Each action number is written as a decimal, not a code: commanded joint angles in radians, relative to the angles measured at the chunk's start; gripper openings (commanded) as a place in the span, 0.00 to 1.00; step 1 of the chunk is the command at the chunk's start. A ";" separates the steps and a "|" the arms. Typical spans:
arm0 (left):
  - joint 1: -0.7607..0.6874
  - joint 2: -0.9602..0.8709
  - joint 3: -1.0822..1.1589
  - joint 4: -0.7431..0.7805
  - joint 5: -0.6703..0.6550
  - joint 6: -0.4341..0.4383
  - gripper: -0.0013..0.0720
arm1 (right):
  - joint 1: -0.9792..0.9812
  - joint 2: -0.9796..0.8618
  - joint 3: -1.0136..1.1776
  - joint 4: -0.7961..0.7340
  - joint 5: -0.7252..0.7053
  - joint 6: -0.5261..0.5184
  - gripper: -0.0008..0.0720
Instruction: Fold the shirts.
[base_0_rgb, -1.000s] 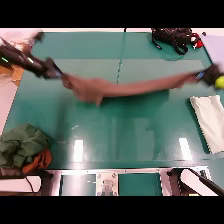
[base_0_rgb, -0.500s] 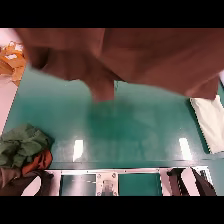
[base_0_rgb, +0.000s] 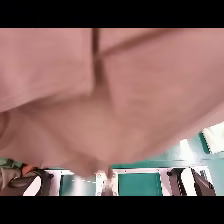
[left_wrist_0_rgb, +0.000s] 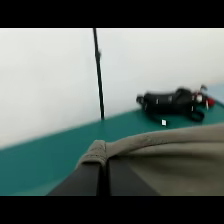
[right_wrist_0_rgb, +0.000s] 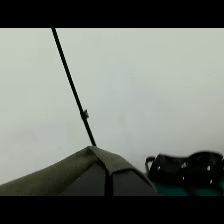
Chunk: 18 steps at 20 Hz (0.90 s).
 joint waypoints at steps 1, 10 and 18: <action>0.000 -0.099 -0.203 -0.068 0.006 0.026 0.06 | 0.104 -0.031 -0.258 -0.003 0.008 -0.056 0.03; -0.002 -0.770 -0.490 -0.308 0.194 0.233 0.06 | 0.330 -0.650 -0.566 0.010 -0.247 -0.151 0.03; -0.003 -0.984 -0.387 -0.529 0.479 0.346 0.06 | 0.332 -1.112 -0.143 0.175 -0.157 -0.150 0.04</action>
